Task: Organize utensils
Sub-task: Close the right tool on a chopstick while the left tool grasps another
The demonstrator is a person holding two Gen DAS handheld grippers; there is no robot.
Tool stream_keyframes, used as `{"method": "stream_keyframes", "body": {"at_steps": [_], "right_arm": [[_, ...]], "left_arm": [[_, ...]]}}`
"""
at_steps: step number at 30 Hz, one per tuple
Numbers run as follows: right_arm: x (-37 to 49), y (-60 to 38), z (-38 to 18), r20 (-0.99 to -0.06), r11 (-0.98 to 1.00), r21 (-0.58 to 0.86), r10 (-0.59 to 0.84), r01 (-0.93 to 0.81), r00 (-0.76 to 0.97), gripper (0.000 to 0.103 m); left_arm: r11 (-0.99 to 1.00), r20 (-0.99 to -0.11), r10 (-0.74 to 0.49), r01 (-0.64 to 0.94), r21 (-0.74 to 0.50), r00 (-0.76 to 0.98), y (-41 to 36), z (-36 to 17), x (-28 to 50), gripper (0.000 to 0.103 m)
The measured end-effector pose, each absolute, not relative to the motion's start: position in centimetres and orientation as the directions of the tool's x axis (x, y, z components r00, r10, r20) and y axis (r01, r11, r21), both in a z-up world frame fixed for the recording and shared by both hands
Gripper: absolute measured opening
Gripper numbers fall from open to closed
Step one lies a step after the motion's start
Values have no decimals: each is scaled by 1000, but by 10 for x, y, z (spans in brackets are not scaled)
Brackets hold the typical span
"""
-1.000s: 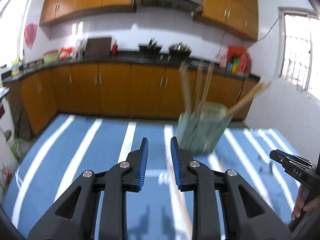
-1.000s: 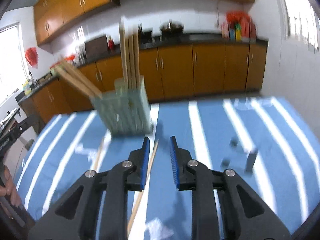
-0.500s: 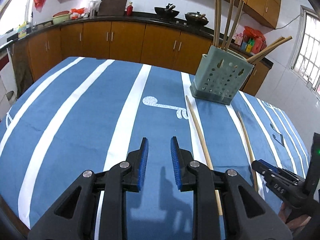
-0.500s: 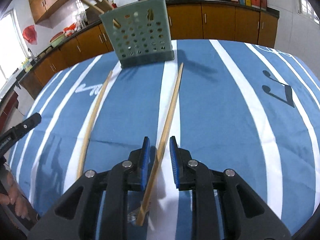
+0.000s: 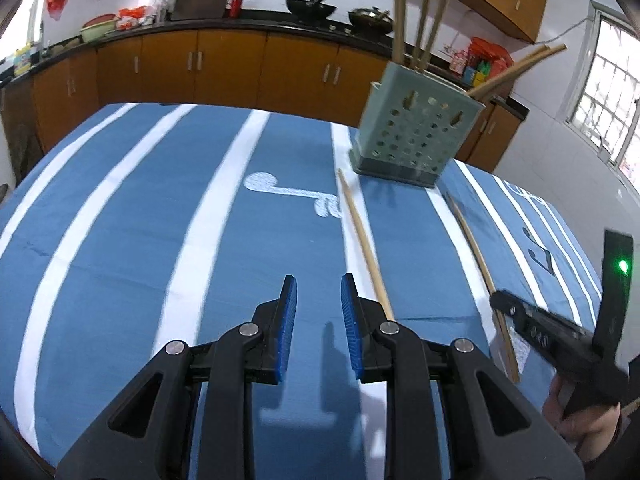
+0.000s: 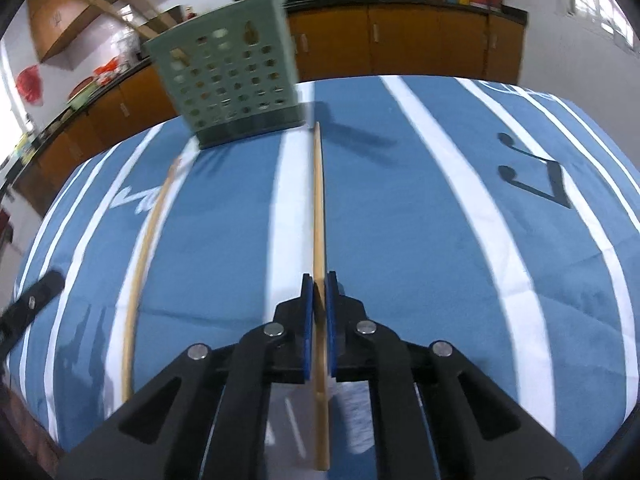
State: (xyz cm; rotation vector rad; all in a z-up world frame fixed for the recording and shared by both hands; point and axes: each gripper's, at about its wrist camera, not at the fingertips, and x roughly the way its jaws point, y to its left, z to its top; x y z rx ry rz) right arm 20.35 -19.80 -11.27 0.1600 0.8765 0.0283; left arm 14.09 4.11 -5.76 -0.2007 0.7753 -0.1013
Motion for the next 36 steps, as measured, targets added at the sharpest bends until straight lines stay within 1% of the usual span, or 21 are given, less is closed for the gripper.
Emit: {"method": "stream_keyframes", "body": {"at_steps": [1, 2, 5, 7, 11, 18, 20, 22, 23, 26, 33, 36], "right_arm": [[207, -206, -112, -766, 986, 152, 69, 75, 639, 7], [209, -212, -112, -768, 983, 153, 54, 100, 639, 7], [212, -233, -112, -774, 972, 161, 16, 172, 633, 7], [213, -242, -112, -777, 967, 166, 10, 191, 629, 7], [213, -247, -113, -777, 967, 167, 10, 191, 630, 8], [212, -244, -113, -773, 973, 153, 8, 174, 634, 8], [211, -244, -113, -773, 974, 150, 8, 170, 634, 8], [211, -243, -113, -773, 975, 147, 9, 165, 634, 8], [211, -243, -113, -773, 976, 148, 12, 161, 634, 8], [213, -241, -112, -775, 979, 148, 25, 142, 632, 8], [224, -233, -111, -780, 988, 125, 44, 86, 624, 8], [232, -228, -111, -780, 993, 104, 43, 62, 624, 8]], "left_arm": [[975, -688, -176, 29, -219, 704, 38, -59, 142, 30], [975, -692, -186, 41, -220, 698, 34, -60, 143, 31], [973, -701, -210, 75, -218, 682, 24, -62, 144, 32], [971, -709, -227, 104, -214, 668, 14, -64, 147, 32], [973, -722, -230, 132, -191, 652, -2, -68, 151, 33], [985, -769, -169, 121, -120, 616, -20, -83, 163, 33], [989, -770, -142, 115, -90, 621, -22, -86, 163, 29], [992, -774, -114, 107, -59, 623, -24, -87, 164, 12], [993, -775, -109, 103, -57, 623, -22, -87, 165, 9], [995, -780, -96, 73, -65, 619, -11, -86, 170, 7], [999, -782, -8, -30, -34, 623, 29, -85, 192, 7], [998, -782, 10, -56, -32, 623, 41, -84, 203, 7]]}}
